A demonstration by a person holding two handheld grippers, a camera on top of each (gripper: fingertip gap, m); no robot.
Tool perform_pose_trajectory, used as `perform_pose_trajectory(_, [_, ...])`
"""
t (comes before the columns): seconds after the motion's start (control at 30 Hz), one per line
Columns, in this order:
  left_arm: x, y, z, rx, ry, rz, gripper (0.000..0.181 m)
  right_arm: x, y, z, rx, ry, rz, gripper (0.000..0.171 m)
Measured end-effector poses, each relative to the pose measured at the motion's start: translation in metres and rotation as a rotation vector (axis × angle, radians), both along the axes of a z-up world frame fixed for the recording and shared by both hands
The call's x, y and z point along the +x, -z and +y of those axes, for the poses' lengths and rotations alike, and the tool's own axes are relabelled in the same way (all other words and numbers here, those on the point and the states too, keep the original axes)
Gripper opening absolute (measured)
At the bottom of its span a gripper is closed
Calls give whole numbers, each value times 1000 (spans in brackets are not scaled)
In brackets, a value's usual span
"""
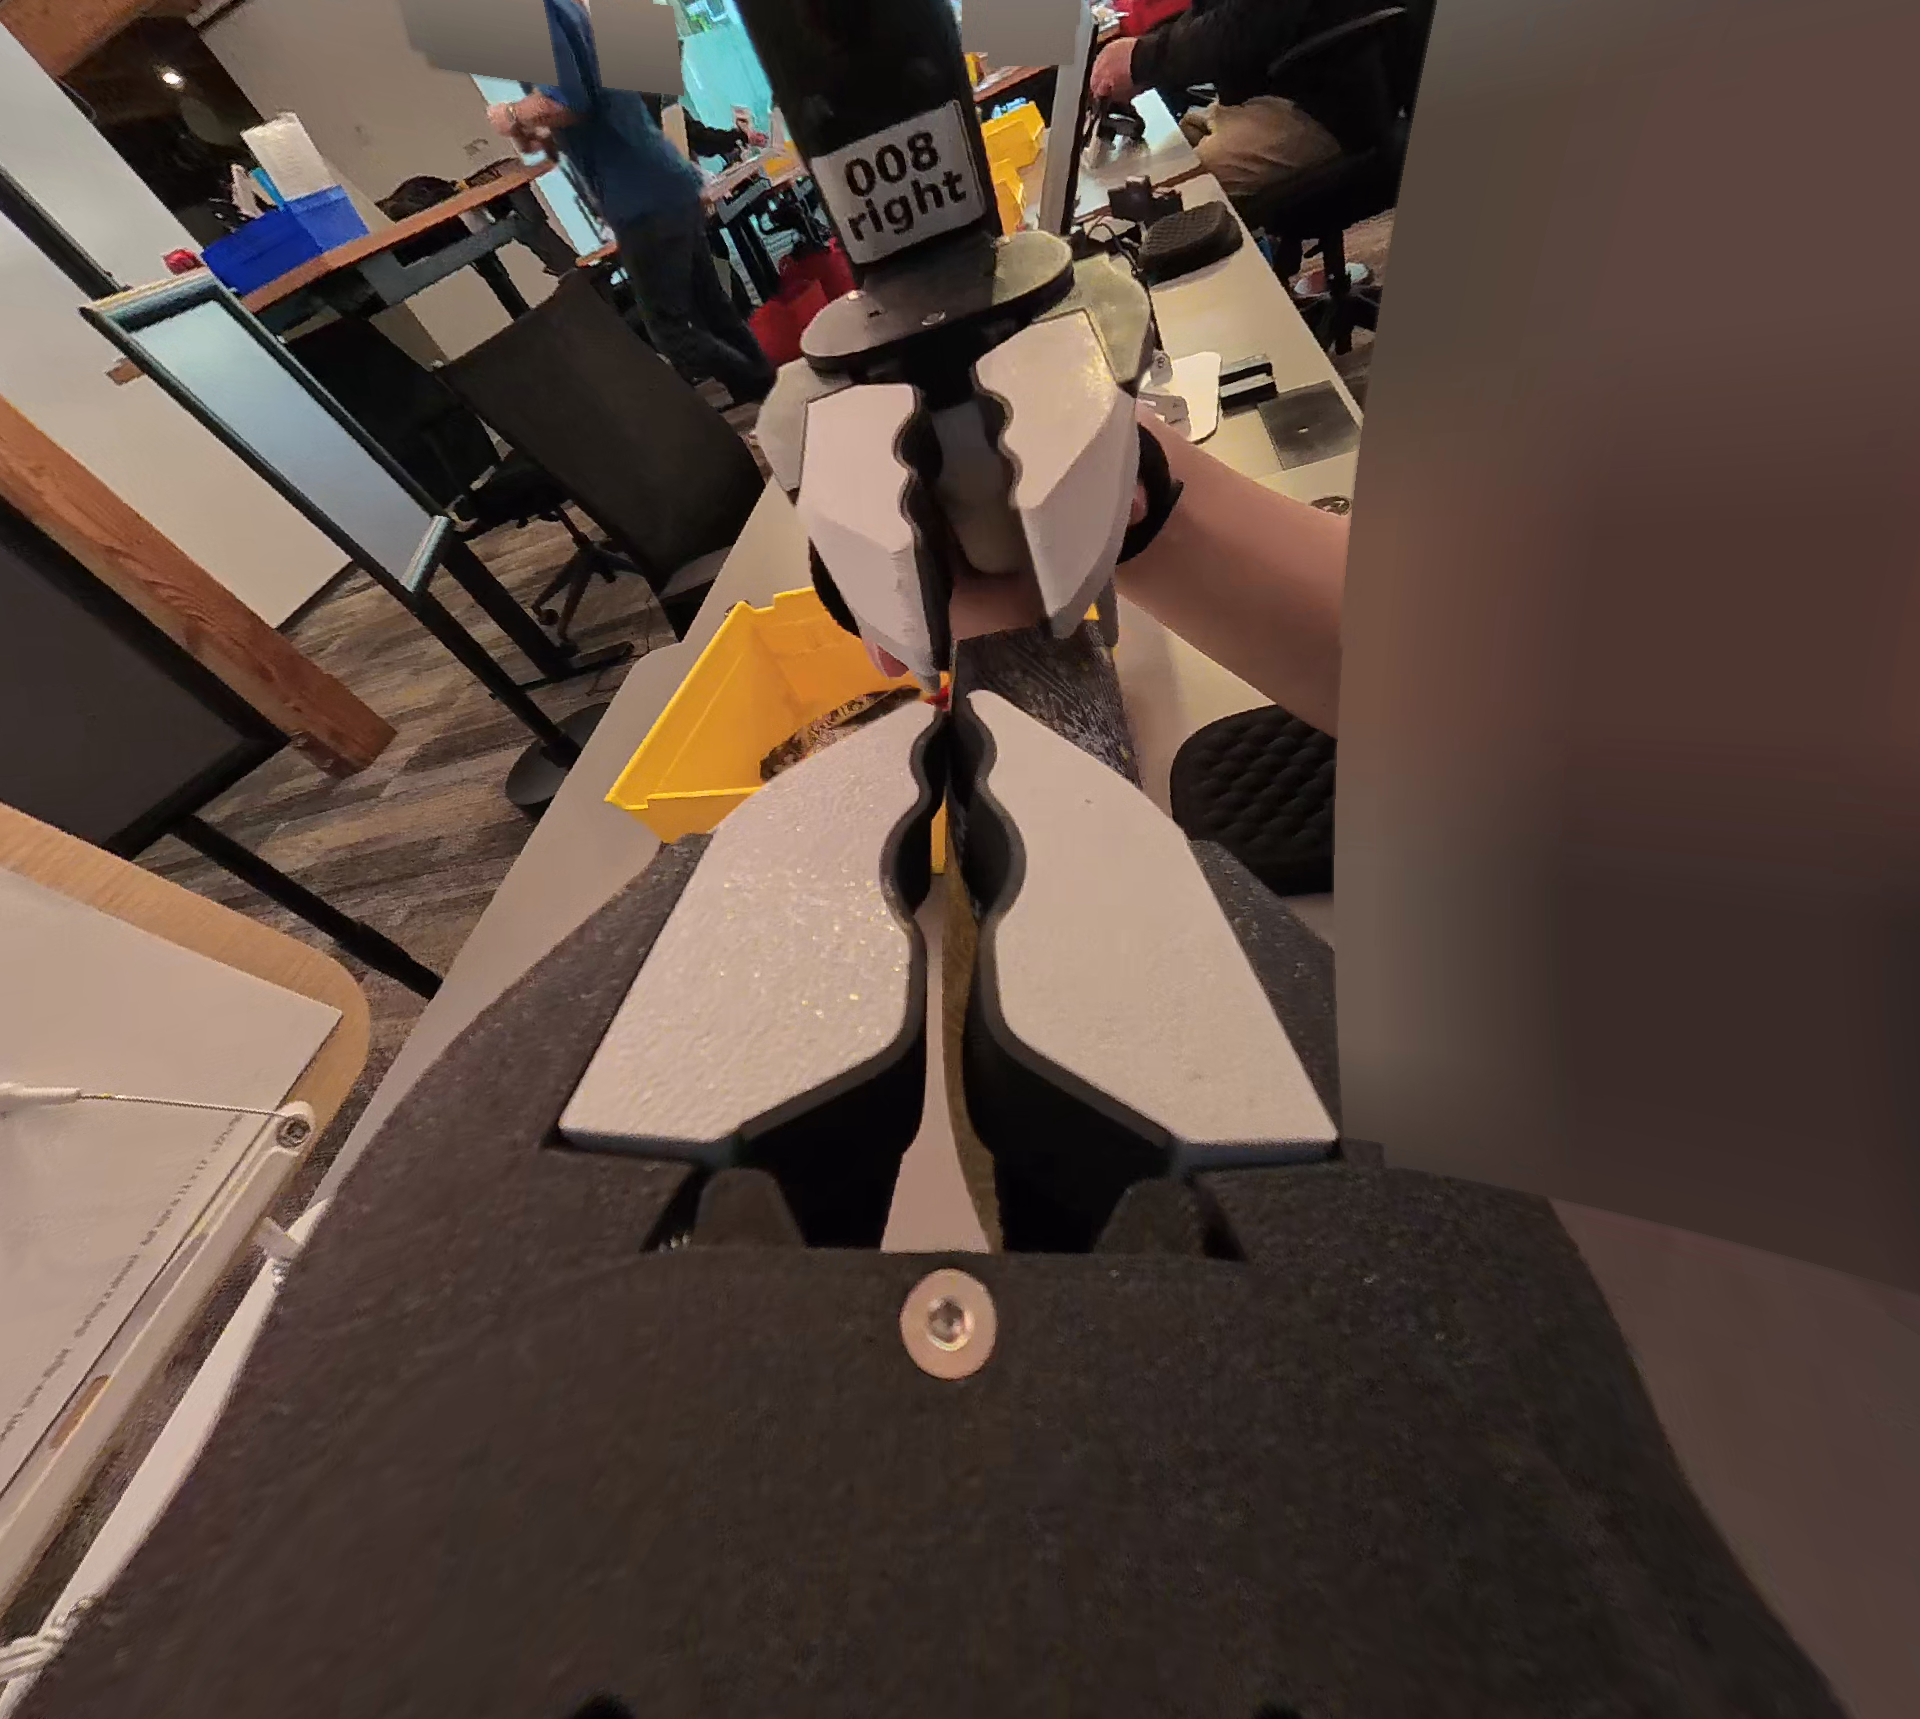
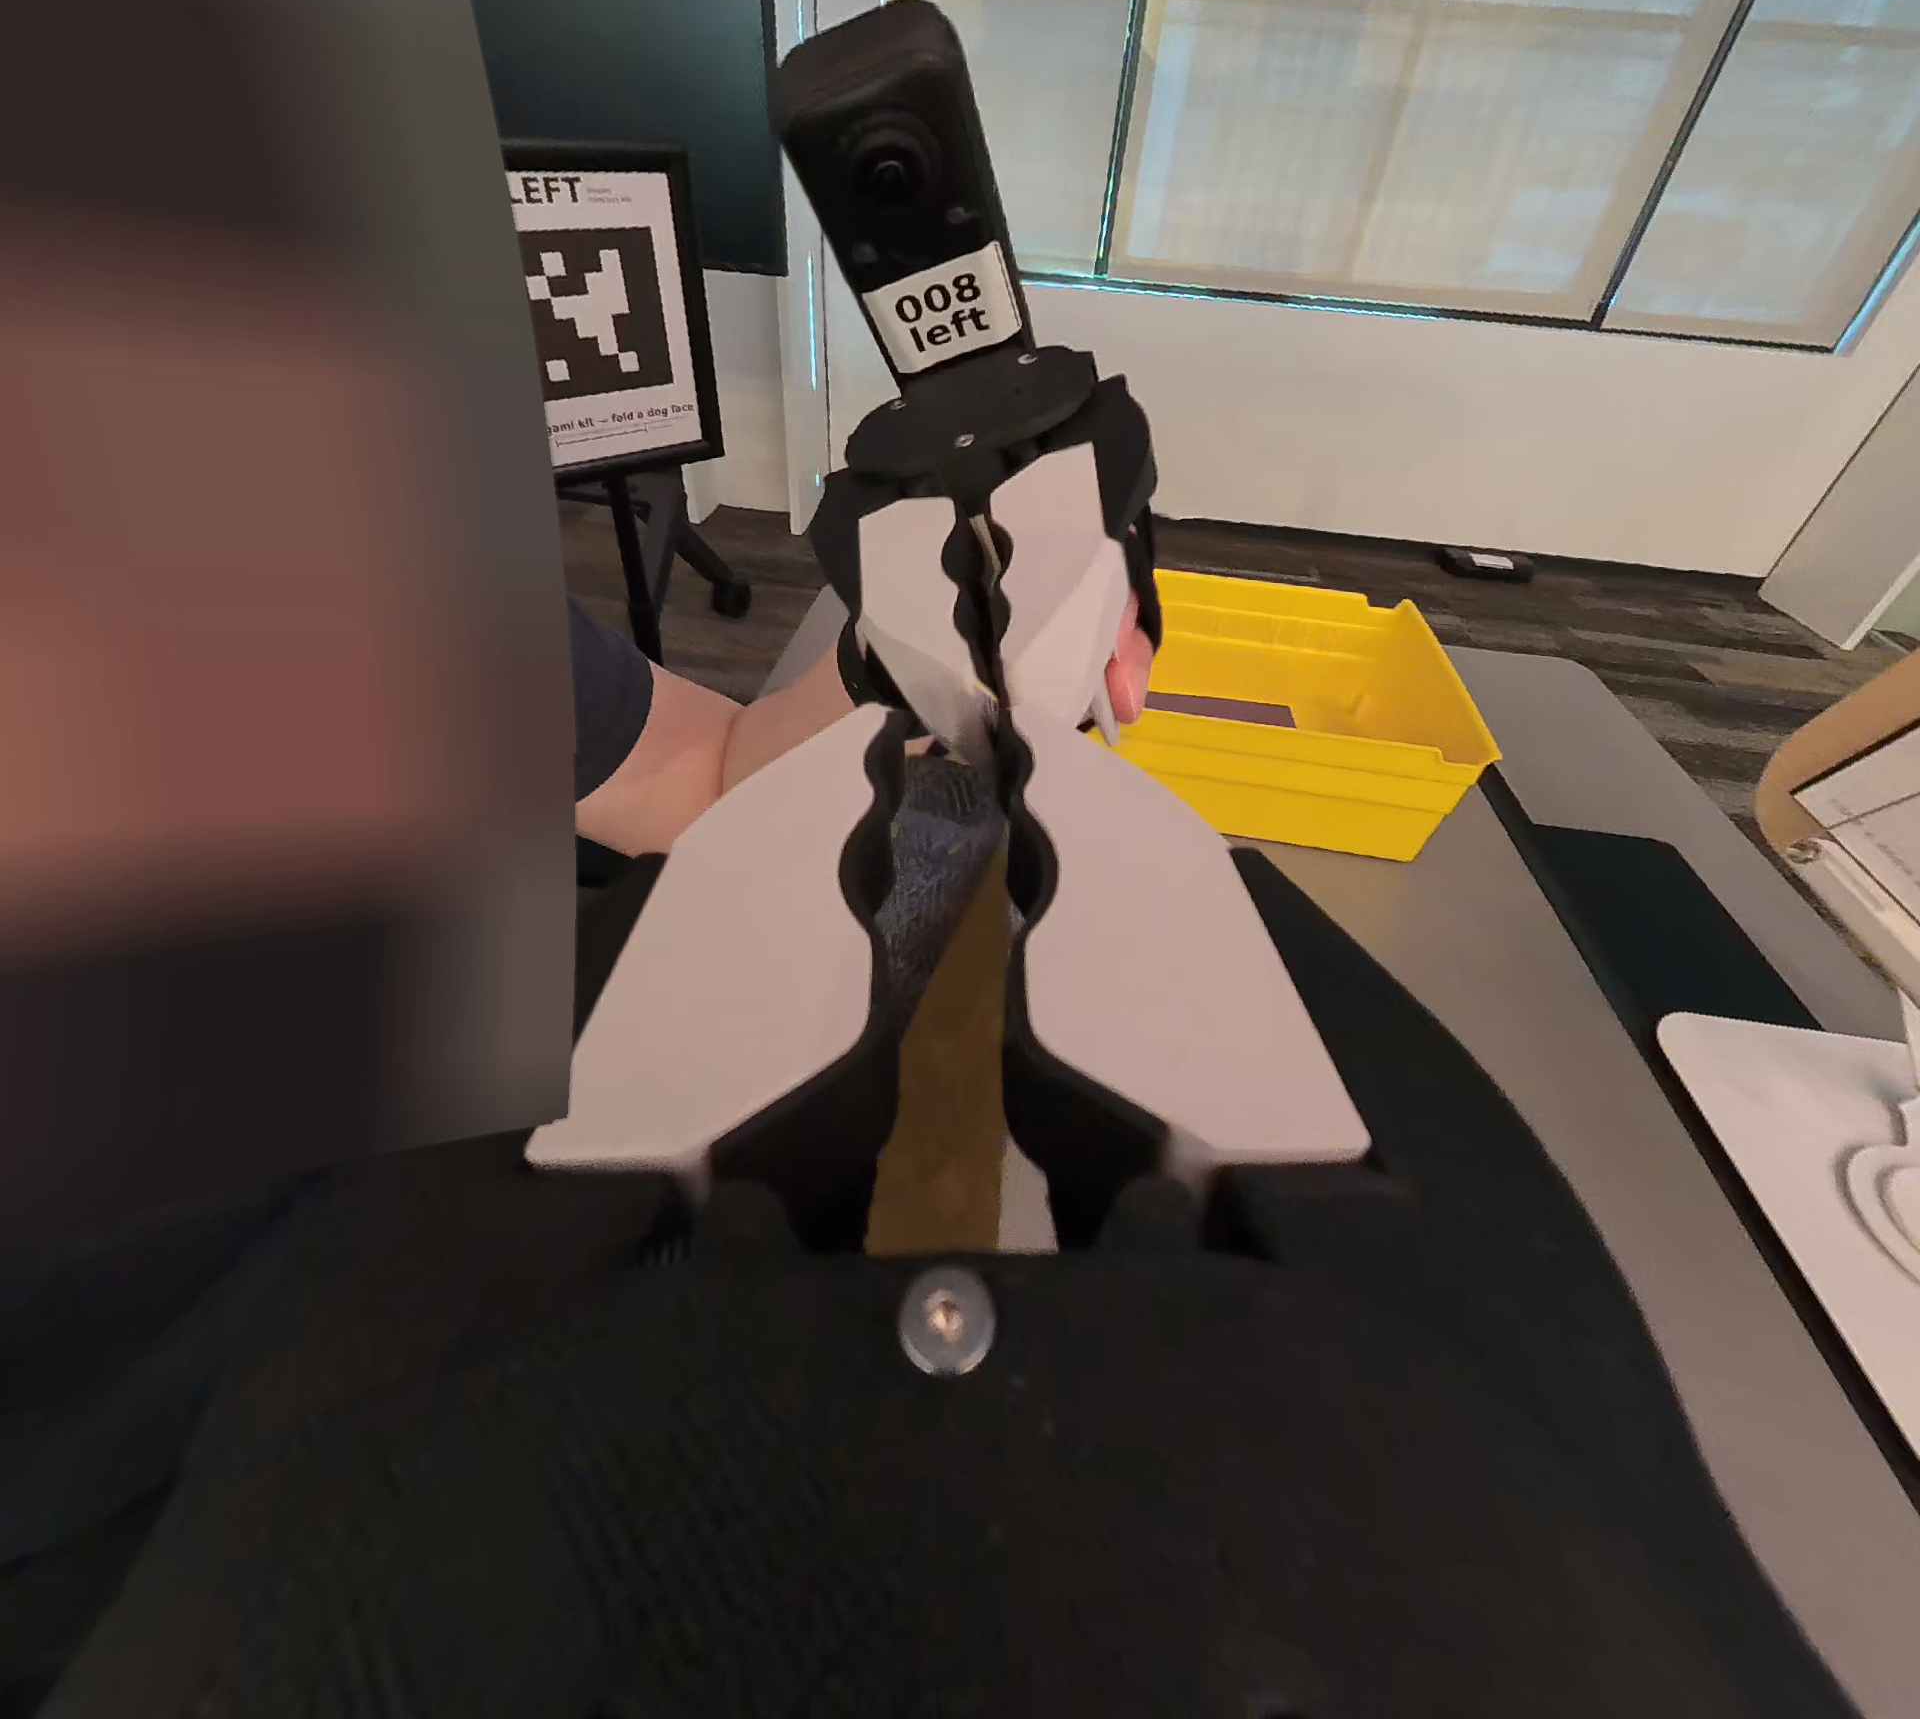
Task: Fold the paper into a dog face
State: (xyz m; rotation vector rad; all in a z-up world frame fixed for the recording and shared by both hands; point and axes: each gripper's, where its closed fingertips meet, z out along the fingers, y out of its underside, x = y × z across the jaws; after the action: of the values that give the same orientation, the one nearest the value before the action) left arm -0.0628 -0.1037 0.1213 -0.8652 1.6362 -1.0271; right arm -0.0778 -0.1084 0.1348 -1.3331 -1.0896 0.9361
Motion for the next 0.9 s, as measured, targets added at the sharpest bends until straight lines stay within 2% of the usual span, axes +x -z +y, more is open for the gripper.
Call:
perform_pose_trajectory(0.4, [3,0,3,7,-18,-10,0,1,5,-2,32,26,-61,24])
perform_pose_trajectory(0.9, [3,-1,0,14,-6,-15,0,2,3,-1,60,44,-60,24])
